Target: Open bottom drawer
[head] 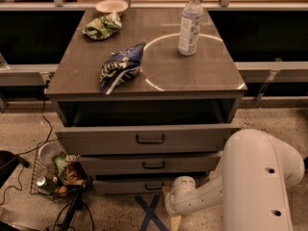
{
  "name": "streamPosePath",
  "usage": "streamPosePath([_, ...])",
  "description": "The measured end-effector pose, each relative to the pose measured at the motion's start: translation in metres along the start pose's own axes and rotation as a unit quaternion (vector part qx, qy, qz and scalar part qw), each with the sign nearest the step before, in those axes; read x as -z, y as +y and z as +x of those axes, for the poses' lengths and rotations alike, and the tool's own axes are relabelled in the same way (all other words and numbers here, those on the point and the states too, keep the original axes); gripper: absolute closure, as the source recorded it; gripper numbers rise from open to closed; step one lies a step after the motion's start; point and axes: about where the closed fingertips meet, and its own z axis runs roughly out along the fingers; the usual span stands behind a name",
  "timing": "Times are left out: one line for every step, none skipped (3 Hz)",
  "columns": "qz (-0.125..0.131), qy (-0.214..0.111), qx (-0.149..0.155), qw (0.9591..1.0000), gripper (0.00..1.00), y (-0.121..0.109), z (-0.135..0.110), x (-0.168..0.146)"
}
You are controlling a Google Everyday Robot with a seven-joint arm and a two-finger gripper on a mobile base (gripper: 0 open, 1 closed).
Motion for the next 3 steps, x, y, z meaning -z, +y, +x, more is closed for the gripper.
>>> streamPosePath([0.002,-0.005,0.019,0.9998,0.0,-0.005,-0.016,-0.017])
streamPosePath([0.004,-0.012,0.032,0.9994,0.0,-0.013,-0.034,-0.047])
streamPosePath([0.009,-0.011,0.029,0.9995,0.0,-0.017,-0.037,-0.06])
